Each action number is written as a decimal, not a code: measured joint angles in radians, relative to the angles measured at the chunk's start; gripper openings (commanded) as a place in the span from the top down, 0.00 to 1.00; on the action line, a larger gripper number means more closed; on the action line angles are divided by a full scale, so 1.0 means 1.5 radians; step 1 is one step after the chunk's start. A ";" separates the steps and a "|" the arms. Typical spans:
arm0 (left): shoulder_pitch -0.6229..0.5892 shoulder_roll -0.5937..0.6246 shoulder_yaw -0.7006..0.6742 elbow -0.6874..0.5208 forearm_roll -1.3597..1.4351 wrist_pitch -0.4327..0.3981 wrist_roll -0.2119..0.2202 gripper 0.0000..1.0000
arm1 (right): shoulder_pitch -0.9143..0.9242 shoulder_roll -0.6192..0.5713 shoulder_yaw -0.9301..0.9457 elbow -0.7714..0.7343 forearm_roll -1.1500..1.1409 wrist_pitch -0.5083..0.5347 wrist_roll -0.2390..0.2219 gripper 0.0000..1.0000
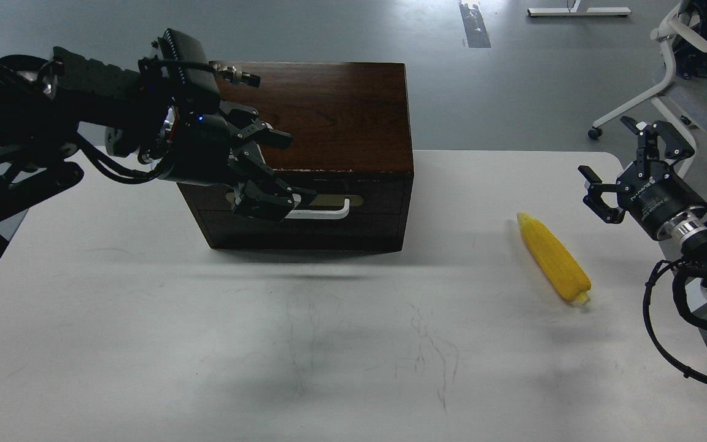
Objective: Put corn in drawer with both arms
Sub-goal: 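Lower the left gripper and hook the white drawer handle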
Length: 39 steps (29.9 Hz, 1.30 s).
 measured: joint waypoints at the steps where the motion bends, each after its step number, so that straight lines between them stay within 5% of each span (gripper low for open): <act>1: -0.002 -0.007 0.006 0.006 0.022 0.000 0.000 0.02 | -0.001 0.001 0.000 0.000 0.000 0.000 0.000 0.00; 39: 0.001 -0.089 0.126 0.033 0.131 0.000 0.000 0.02 | -0.006 0.003 -0.003 -0.004 -0.001 0.000 0.000 0.00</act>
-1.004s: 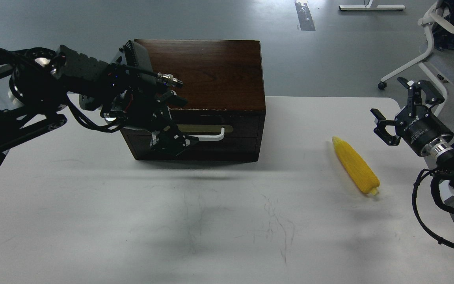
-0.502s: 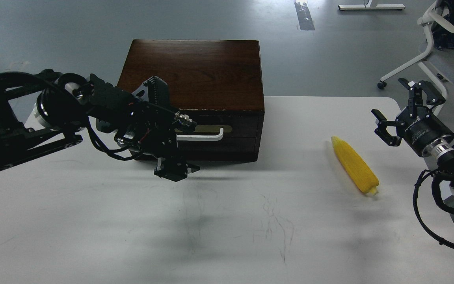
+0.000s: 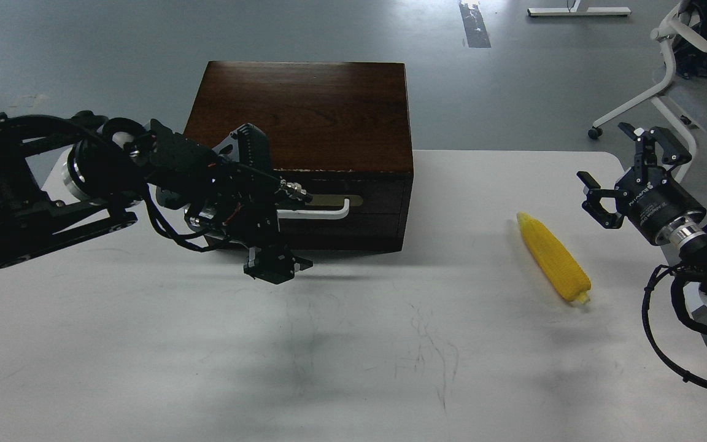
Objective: Put corn in drawer with both arms
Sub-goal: 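Lower the left gripper and hook the white drawer handle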
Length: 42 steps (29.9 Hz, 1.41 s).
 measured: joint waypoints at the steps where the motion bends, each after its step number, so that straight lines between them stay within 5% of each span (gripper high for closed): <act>1: 0.000 -0.002 0.000 0.003 0.000 0.000 0.000 0.02 | 0.000 0.000 0.000 0.000 0.000 0.000 0.000 0.00; 42: 0.009 -0.024 0.035 0.067 0.000 0.000 0.000 0.02 | -0.001 -0.002 0.000 0.000 0.000 0.000 0.000 0.00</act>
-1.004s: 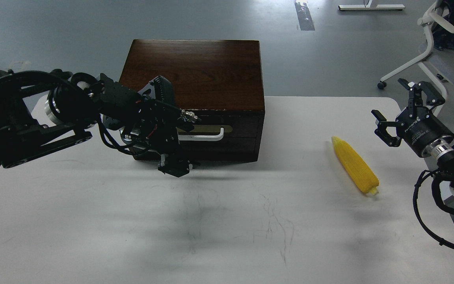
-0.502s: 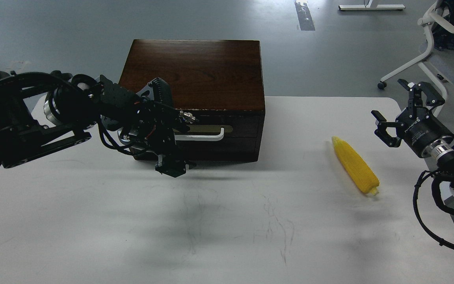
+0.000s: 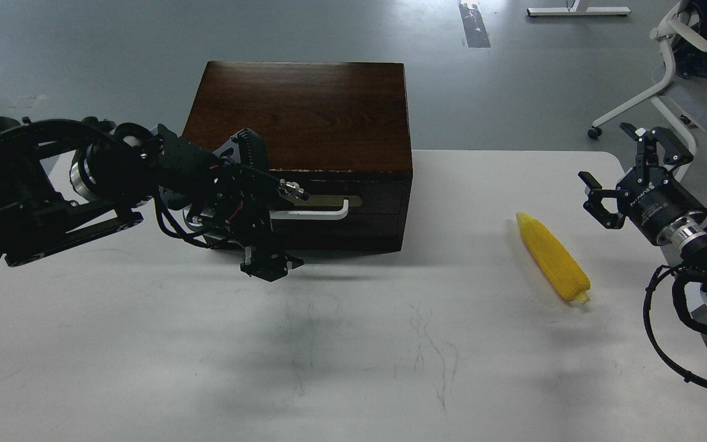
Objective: Put corn in drawer with both arms
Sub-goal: 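Lower the left gripper and hook the white drawer handle, then pull the drawer out toward the robot with the left gripper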
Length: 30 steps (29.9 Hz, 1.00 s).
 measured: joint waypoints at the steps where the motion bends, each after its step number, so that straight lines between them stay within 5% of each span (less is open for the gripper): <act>1: 0.000 0.000 0.003 0.000 0.000 0.000 0.000 0.02 | 0.000 0.000 0.000 0.000 0.000 0.000 0.000 0.00; 30: 0.003 0.002 0.010 -0.082 0.000 0.000 0.000 0.02 | 0.002 0.001 0.000 -0.005 0.000 0.000 0.000 0.00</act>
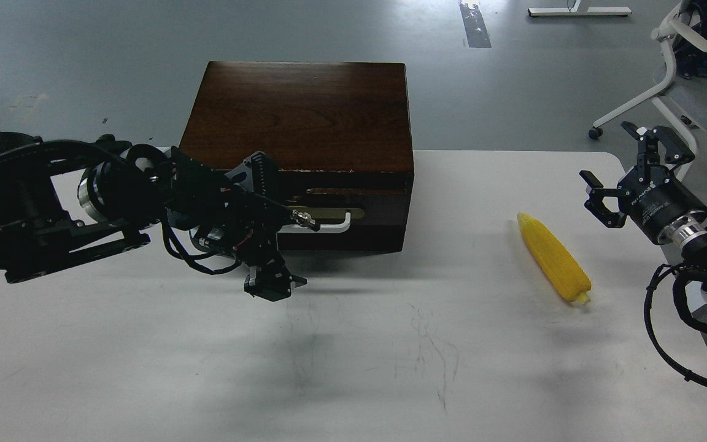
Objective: Put corn in drawer with both arms
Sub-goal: 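Pull the drawer out toward the robot with the left gripper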
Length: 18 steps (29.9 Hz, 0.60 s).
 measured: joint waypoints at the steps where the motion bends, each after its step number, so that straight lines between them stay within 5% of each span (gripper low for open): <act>1: 0.000 0.001 0.000 -0.004 0.000 0.000 0.000 0.02 | 0.000 0.000 0.000 0.000 0.000 0.000 0.000 0.00; 18: -0.002 0.060 0.023 -0.095 0.000 0.001 0.000 0.02 | -0.001 -0.002 0.000 -0.003 0.000 0.000 0.000 0.00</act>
